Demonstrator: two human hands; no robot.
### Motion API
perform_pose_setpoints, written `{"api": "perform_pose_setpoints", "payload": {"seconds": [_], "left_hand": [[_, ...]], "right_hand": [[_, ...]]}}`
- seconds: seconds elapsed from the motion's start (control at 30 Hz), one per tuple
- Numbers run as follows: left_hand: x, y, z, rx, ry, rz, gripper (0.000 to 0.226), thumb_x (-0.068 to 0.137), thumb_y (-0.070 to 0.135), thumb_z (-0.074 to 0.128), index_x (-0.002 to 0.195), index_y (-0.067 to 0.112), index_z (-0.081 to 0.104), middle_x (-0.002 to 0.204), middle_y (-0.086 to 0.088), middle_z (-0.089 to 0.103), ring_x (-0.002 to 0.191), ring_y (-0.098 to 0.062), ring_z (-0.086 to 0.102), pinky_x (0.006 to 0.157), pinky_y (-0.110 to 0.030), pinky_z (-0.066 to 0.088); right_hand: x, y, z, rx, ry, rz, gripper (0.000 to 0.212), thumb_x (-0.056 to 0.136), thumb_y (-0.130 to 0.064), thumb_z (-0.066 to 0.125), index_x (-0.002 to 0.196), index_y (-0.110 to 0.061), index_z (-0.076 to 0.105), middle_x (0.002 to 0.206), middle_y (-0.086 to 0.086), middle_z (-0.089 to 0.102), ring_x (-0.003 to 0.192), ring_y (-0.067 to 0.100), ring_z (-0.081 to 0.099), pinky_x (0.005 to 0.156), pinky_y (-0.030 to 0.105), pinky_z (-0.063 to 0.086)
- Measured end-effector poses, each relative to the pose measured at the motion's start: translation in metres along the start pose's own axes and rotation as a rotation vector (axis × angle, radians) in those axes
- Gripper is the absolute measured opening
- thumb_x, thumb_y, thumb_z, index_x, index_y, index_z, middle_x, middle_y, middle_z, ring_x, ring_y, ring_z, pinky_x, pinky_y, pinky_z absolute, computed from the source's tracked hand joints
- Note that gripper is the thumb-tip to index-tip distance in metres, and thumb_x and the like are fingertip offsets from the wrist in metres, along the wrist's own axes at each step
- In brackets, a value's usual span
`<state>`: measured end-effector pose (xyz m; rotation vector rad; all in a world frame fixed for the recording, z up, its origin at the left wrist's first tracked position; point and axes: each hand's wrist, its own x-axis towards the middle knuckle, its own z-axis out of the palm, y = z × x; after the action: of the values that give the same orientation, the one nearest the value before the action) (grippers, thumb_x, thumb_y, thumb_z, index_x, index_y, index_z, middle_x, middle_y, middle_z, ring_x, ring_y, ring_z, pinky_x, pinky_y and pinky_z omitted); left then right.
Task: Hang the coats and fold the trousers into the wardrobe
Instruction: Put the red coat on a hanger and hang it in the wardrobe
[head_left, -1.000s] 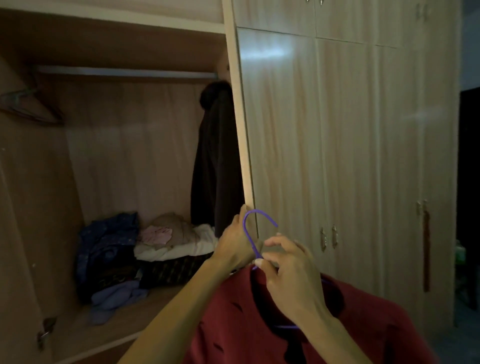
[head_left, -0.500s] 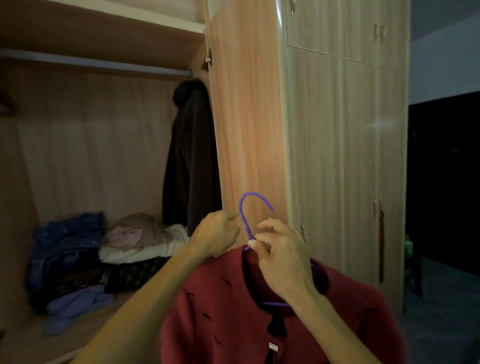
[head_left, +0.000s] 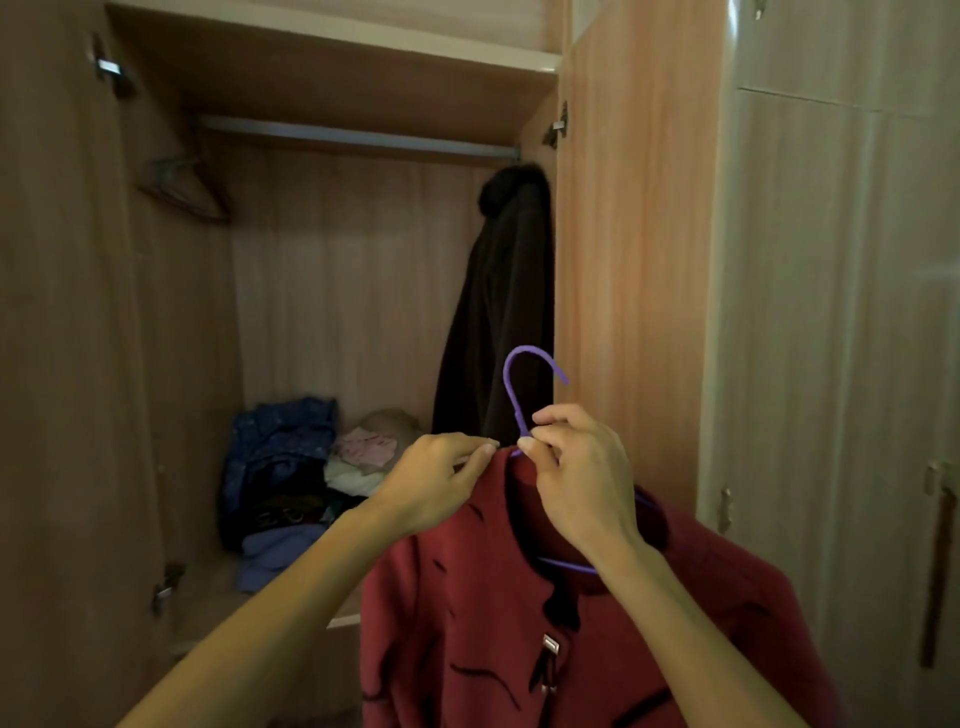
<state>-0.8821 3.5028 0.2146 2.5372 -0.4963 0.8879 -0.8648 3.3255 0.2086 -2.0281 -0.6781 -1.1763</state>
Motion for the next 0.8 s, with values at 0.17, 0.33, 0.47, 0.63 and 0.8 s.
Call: {"api": "perform_pose_setpoints", "payload": {"seconds": [0.17, 0.33, 0.47, 0.63, 0.8], "left_hand": [[-0.005, -0.024, -0.026, 0.025, 0.049, 0.041, 0.029, 0.096, 0.037, 0.047, 0.116, 0.026, 0.065, 0.111, 0.012, 0.068, 0.101, -0.003, 0.060, 0.087, -0.027, 0.048], [0.003, -0.058, -0.056, 0.122, 0.040, 0.041, 0.016, 0.094, 0.032, 0.053, 0.102, 0.021, 0.060, 0.092, 0.007, 0.066, 0.086, -0.018, 0.061, 0.074, -0.036, 0.048], [0.019, -0.084, -0.076, 0.216, 0.154, 0.032, 0.013, 0.094, 0.031, 0.051, 0.096, 0.022, 0.059, 0.088, 0.004, 0.067, 0.084, -0.024, 0.061, 0.067, -0.033, 0.043], [0.045, -0.120, -0.099, 0.382, 0.246, -0.029, 0.020, 0.096, 0.034, 0.045, 0.106, 0.023, 0.057, 0.104, 0.004, 0.067, 0.095, -0.028, 0.062, 0.073, -0.038, 0.046], [0.067, -0.164, -0.122, 0.532, 0.298, -0.124, 0.022, 0.098, 0.034, 0.040, 0.107, 0.020, 0.055, 0.106, 0.002, 0.065, 0.094, -0.029, 0.063, 0.069, -0.037, 0.041]], "right_hand": [[0.021, -0.020, 0.034, 0.082, 0.015, -0.047, 0.012, 0.085, -0.022, 0.068, 0.088, -0.014, 0.076, 0.105, -0.009, 0.064, 0.077, 0.016, 0.060, 0.080, 0.043, 0.050], [0.047, -0.040, 0.070, 0.121, 0.029, -0.089, 0.013, 0.085, -0.023, 0.068, 0.089, -0.014, 0.076, 0.106, -0.009, 0.064, 0.074, 0.012, 0.057, 0.080, 0.044, 0.050], [0.075, -0.058, 0.099, 0.121, 0.080, -0.108, 0.013, 0.085, -0.023, 0.068, 0.087, -0.013, 0.075, 0.102, -0.007, 0.065, 0.070, 0.006, 0.052, 0.078, 0.043, 0.051], [0.109, -0.082, 0.140, 0.066, 0.115, -0.117, 0.016, 0.089, -0.018, 0.060, 0.097, -0.010, 0.072, 0.100, 0.000, 0.064, 0.079, 0.018, 0.063, 0.080, 0.045, 0.051], [0.134, -0.107, 0.169, -0.043, 0.130, -0.163, 0.027, 0.091, -0.029, 0.057, 0.112, -0.015, 0.066, 0.109, 0.000, 0.064, 0.096, 0.019, 0.062, 0.094, 0.040, 0.045]]}}
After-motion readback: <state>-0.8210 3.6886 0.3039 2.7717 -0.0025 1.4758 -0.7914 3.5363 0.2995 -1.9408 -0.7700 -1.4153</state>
